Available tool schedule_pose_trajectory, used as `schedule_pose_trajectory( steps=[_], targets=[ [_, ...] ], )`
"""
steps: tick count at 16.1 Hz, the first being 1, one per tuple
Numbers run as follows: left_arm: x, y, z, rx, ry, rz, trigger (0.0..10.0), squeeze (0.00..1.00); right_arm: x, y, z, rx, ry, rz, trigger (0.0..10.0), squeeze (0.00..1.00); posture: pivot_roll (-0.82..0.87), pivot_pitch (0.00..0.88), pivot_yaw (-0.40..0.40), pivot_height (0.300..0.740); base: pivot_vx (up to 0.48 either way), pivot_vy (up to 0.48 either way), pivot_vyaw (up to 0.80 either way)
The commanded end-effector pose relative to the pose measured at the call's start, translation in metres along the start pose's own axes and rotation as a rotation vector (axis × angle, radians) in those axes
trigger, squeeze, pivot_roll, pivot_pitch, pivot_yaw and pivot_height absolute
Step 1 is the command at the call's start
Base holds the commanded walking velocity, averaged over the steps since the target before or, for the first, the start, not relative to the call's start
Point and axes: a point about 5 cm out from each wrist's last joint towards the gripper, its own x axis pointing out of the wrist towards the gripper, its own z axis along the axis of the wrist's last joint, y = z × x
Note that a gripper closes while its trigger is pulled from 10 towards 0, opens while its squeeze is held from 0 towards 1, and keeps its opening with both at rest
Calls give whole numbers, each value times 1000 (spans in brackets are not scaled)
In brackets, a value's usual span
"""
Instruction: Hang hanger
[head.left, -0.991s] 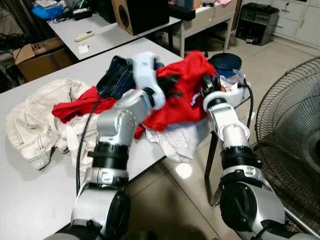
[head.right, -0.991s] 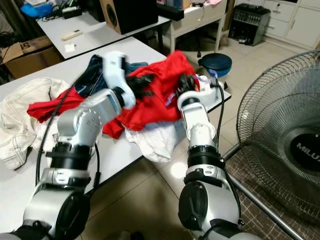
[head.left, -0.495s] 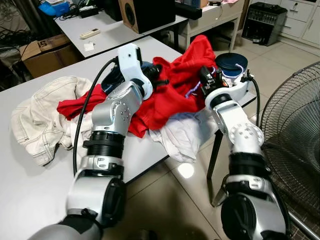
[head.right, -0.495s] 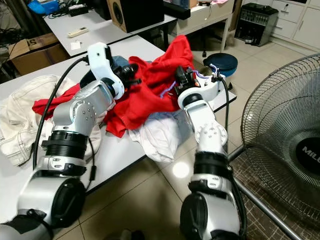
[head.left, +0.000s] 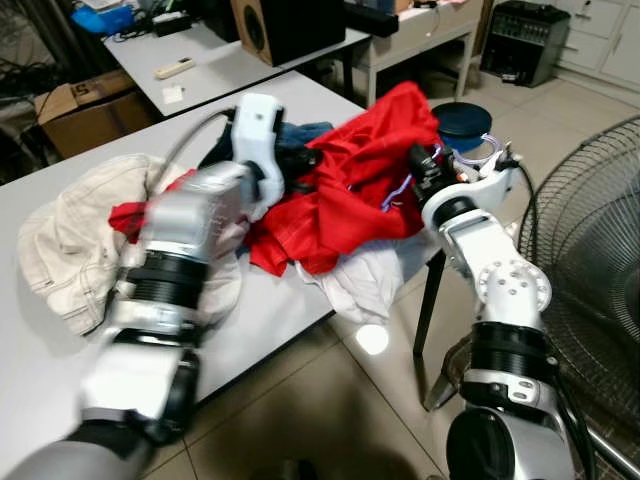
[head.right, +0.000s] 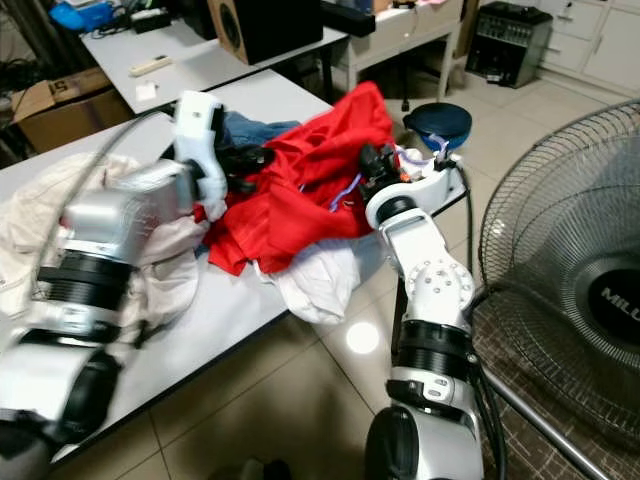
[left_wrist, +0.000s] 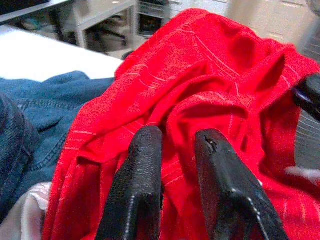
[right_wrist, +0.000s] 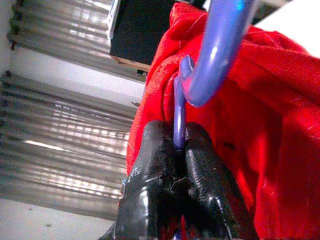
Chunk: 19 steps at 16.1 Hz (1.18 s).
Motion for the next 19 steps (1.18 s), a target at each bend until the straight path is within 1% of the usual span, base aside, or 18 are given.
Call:
schedule_pose_trajectory(
  steps=[1,2,3,4,5,6,7,8,9,10,11,13,14,15,16,17,18,19],
  targets=[
    [-7,5,2,3,4,-31,10000,0,-1,7,-2,-52,24,7,10000,0,-63,0,170,740,0,0,0],
    [-7,5,2,3,4,-31,10000,0,-1,7,-2,-52,24,7,10000,0,-63,0,170,740,0,0,0],
    [-17,11,5,23,-2,-65,10000,0,-4,11,1,-114,37,14,10000,0,-64,0,166,740,0,0,0],
    [-41,29,10,21,-6,-83,10000,0,-12,19,7,-212,67,44,10000,0,-57,0,151,740,0,0,0],
    [-58,43,12,16,-11,-70,10000,0,-17,24,9,-259,86,68,10000,0,-55,0,147,740,0,0,0],
    [-64,50,12,21,-17,-49,10000,0,-19,26,10,-275,94,82,10000,0,-51,0,144,740,0,0,0],
    [-74,62,13,52,-41,21,10000,0,-23,35,10,-310,115,141,10000,0,-50,0,144,740,0,0,0],
    [-82,71,16,80,-68,106,10000,0,-28,48,11,-343,129,208,10000,0,-48,0,142,740,0,0,706],
    [-86,76,17,85,-80,146,10000,0,-31,55,11,-370,137,247,10000,0,-45,0,138,740,0,0,800],
    [-102,88,23,98,-107,226,10000,0,-45,79,12,-424,173,387,10000,0,-40,0,132,740,0,0,800],
    [-110,90,26,102,-121,220,10000,0,-52,89,13,-449,190,451,10000,0,-32,0,125,740,0,0,800],
    [-120,82,31,128,-133,132,10000,0,-68,109,20,-499,208,580,10000,0,-24,0,117,740,0,0,797],
    [-127,82,35,137,-168,128,10000,0,-80,126,27,-512,208,689,10000,0,-20,0,114,740,0,0,788],
    [-130,87,38,122,-187,162,10000,0,-84,135,31,-505,201,740,10000,0,-18,0,111,740,0,0,781],
    [-145,97,53,79,-284,215,10000,0,-92,158,36,-459,187,860,10000,0,-10,0,103,740,0,0,775],
    [-148,98,57,69,-306,216,10000,0,-92,161,36,-452,186,874,10000,0,-10,0,103,740,0,0,775],
    [-155,99,63,57,-345,200,10000,0,-93,163,36,-442,199,892,10000,0,-4,0,96,740,0,0,775],
    [-163,91,67,90,-351,125,10000,0,-92,167,31,-441,226,913,10000,0,16,0,78,740,0,0,775]
  ],
)
